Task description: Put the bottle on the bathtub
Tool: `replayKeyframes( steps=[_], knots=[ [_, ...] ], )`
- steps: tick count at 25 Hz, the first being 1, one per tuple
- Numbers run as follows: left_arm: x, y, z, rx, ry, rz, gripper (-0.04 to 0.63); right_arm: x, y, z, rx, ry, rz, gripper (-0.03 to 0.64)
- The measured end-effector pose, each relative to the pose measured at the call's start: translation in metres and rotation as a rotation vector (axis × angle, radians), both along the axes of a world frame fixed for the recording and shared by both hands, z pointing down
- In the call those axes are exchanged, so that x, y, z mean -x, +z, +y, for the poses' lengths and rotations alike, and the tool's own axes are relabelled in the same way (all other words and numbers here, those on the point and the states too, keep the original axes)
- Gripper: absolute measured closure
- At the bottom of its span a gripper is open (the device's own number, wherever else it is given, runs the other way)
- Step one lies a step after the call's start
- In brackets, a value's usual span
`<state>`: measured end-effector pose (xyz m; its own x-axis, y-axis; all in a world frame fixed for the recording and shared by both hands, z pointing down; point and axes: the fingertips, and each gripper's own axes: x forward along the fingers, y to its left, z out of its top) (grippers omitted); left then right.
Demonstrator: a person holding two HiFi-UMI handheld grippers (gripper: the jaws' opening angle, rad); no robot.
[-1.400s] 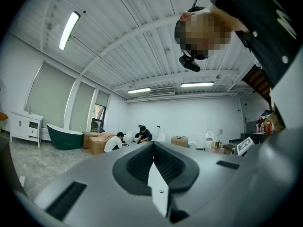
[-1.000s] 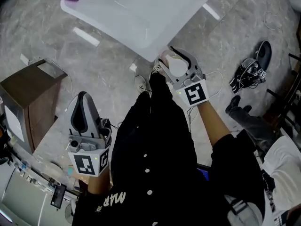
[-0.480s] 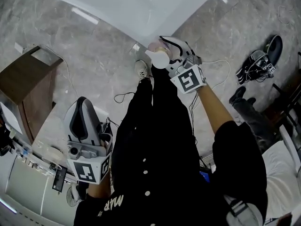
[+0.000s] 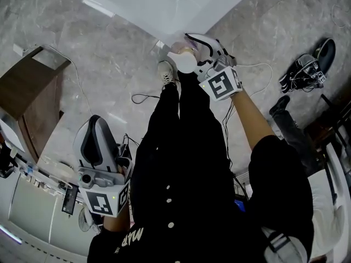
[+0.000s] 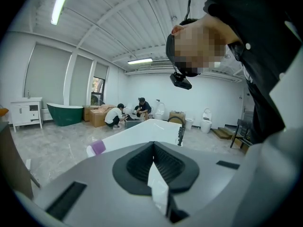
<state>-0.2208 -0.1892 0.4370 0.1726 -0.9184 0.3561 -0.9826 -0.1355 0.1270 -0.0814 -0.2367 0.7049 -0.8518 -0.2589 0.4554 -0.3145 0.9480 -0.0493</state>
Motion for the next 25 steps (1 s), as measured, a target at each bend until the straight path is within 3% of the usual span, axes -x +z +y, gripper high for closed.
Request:
replayKeyframes(
  steps=[12,16,25],
  knots=[
    [0.0,-0.009,-0.004,-0.022,0.002,0.002,0.584,-0.003,0.005,0.004,-0.035,-0.057,0.054,0.38],
    [-0.002,-0.018,-0.005,-0.045,0.009,0.005,0.584,-0.002,0.009,0.01,-0.013,-0.09,0.058,0.313],
    [-0.003,-0.056,-0.014,-0.143,0.027,0.011,0.584,-0.028,-0.046,0.006,-0.044,-0.065,0.095,0.305]
  ],
)
